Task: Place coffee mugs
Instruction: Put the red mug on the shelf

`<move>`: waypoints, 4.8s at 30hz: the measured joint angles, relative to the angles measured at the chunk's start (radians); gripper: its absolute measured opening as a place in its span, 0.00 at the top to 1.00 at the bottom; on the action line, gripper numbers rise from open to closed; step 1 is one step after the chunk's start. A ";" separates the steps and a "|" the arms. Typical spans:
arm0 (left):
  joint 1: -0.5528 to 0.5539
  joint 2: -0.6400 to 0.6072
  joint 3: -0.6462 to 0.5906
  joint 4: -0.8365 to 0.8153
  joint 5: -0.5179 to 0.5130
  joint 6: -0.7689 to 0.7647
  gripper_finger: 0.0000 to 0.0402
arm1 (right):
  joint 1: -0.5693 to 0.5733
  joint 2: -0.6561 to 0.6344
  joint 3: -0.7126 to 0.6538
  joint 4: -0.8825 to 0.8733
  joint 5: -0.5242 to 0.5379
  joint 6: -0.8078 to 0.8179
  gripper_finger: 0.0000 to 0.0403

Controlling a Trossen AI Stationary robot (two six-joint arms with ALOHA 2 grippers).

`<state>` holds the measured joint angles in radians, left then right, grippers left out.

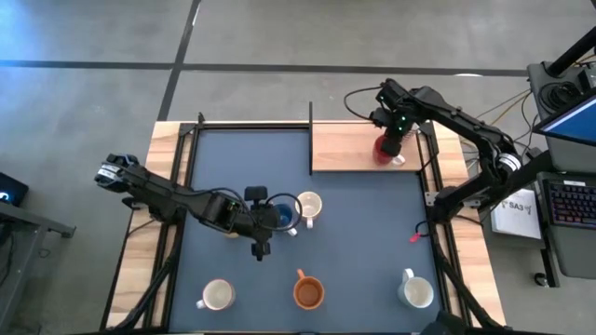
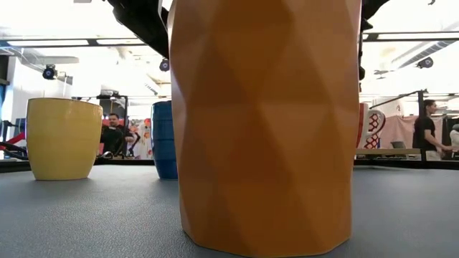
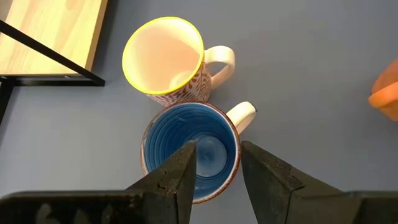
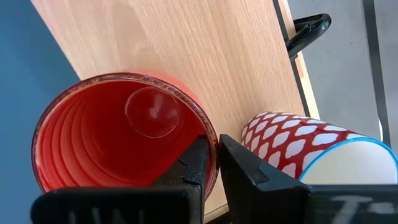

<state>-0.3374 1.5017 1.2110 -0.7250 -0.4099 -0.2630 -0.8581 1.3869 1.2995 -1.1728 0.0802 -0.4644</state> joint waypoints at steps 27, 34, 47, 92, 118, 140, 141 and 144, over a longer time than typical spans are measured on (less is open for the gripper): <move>0.000 0.000 0.000 0.000 0.001 -0.007 0.73 | 0.000 -0.005 0.048 -0.060 -0.009 0.227 0.69; 0.000 0.000 0.000 0.000 0.001 -0.011 0.73 | 0.025 -0.016 0.077 -0.103 -0.294 0.460 0.66; -0.002 0.000 0.000 0.000 0.011 -0.011 0.73 | 0.118 -0.012 0.067 -0.055 -0.164 0.572 0.67; -0.002 0.000 0.000 -0.001 0.035 -0.008 0.73 | 0.131 -0.025 -0.098 -0.230 -0.071 0.228 0.97; -0.002 0.000 0.000 -0.001 0.035 -0.025 0.73 | 0.131 -0.043 -0.110 -0.237 0.016 0.057 0.79; -0.002 0.000 0.000 -0.001 0.035 -0.019 0.73 | 0.131 -0.044 -0.065 -0.090 0.000 0.652 0.76; -0.003 0.000 0.000 -0.001 0.035 -0.019 0.73 | 0.131 -0.041 -0.065 -0.088 0.000 0.649 0.76; -0.008 0.000 0.000 -0.002 0.035 -0.019 0.73 | 0.131 -0.030 -0.067 -0.089 0.000 0.645 0.76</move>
<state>-0.3450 1.5017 1.2106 -0.7265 -0.3744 -0.2821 -0.7269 1.3568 1.2324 -1.2618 0.0803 0.1808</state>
